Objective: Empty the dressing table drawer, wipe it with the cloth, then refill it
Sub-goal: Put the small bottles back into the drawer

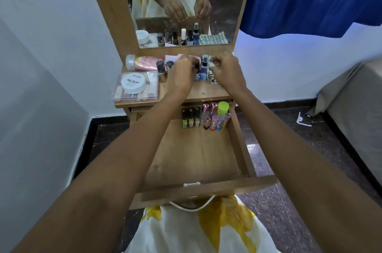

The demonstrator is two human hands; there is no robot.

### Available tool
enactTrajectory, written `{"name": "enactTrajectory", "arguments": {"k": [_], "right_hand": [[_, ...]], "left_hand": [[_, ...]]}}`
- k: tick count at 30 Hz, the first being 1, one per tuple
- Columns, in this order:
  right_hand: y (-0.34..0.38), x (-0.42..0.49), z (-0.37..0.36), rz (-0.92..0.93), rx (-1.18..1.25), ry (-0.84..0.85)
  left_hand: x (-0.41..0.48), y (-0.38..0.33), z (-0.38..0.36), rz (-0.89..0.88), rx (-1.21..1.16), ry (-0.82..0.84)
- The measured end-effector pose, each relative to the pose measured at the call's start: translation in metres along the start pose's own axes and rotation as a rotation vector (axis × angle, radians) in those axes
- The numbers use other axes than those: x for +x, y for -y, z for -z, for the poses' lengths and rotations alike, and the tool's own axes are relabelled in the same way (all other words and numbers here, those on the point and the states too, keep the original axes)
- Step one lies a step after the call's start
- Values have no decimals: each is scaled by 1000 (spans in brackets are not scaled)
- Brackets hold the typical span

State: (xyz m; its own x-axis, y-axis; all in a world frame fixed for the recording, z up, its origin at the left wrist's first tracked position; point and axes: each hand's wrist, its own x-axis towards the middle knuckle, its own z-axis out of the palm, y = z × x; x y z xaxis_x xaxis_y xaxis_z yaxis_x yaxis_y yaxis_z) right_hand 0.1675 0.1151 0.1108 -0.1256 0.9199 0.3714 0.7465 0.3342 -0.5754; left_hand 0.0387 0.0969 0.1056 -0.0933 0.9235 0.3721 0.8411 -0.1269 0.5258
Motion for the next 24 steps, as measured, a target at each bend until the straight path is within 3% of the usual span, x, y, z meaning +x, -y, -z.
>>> {"name": "enactTrajectory", "arguments": {"k": [4,11,24], "right_hand": [[-1,24,-5,-19,6,26],[-7,42,-18,-8,33,128],[-6,36,-16,10,62,124]], "left_hand": [[21,-1,1,-34,54,-6],[45,8,-3,-105,162,129],[51,9,-4,-168,216,211]]}}
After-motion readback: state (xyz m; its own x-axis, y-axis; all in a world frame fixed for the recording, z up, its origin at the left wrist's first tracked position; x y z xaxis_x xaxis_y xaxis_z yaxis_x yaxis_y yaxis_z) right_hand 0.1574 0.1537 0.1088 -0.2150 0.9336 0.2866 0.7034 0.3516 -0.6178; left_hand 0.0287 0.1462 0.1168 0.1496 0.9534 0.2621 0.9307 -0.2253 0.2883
